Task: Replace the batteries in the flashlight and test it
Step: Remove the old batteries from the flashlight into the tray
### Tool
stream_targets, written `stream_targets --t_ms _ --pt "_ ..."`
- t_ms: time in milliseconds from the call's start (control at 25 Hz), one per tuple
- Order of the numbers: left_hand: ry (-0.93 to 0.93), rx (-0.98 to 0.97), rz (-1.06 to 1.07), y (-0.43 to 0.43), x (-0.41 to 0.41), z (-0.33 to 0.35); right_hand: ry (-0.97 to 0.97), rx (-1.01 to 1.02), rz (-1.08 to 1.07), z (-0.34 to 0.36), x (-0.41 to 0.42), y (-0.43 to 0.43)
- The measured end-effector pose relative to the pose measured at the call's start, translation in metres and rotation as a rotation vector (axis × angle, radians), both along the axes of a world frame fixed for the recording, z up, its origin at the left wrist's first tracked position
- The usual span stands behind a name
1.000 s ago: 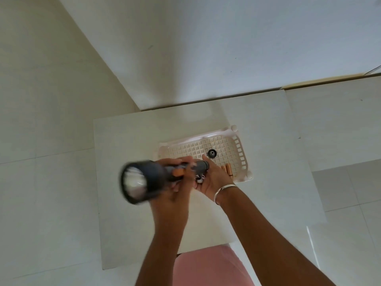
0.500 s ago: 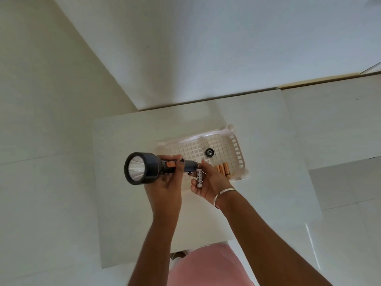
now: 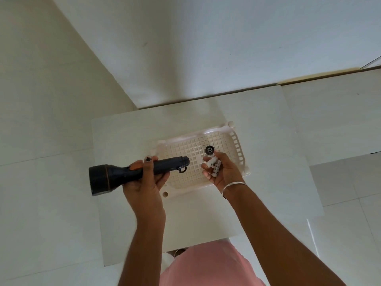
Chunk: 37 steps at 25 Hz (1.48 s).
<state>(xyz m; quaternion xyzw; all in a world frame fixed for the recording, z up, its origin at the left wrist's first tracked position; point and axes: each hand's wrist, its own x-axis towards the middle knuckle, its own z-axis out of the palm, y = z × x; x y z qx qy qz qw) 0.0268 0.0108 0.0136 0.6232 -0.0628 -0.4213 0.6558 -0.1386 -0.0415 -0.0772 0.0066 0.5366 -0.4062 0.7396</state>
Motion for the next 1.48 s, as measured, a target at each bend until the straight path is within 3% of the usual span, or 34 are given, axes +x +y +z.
stream_targets --t_ms 40,120,200,360,600,720,840,880,960,1160,1360,1480 --pt "-0.074 -0.044 -0.034 0.0 -0.002 0.002 -0.022 -0.004 0.006 0.003 0.002 0.001" --pt "-0.406 -0.186 -0.178 -0.002 -0.013 0.004 -0.061 0.01 0.051 0.001 0.011 0.001" --pt "-0.618 -0.167 -0.353 -0.002 -0.026 -0.005 -0.067 0.045 0.137 0.005 0.02 0.003" --pt "-0.557 -0.101 -0.395 -0.008 -0.028 -0.025 0.006 0.103 0.24 0.002 0.025 0.013" --pt "-0.396 0.044 -0.27 0.003 -0.021 -0.027 -0.038 0.091 0.31 0.006 0.024 0.016" --pt "-0.292 0.02 -0.194 0.0 -0.013 -0.016 -0.046 0.053 0.339 0.004 0.025 0.016" --pt "-0.536 -0.201 -0.261 0.001 -0.013 -0.01 -0.118 0.073 0.312 0.004 0.027 0.013" --pt "-0.592 -0.153 -0.331 0.006 -0.02 -0.011 -0.123 0.071 0.321 0.005 0.028 0.013" --pt "-0.53 -0.055 -0.369 0.014 -0.029 -0.011 -0.085 0.077 0.357 0.007 0.031 0.015" --pt "-0.428 -0.157 -0.275 -0.007 -0.016 -0.011 -0.092 0.034 0.379 0.01 0.025 0.014" --pt "0.268 0.174 0.049 -0.006 0.002 -0.022 -0.182 -0.081 0.333 0.018 0.02 0.01" --pt "0.421 0.205 0.13 -0.003 0.01 -0.026 -0.141 -0.155 0.388 0.021 0.024 0.007"
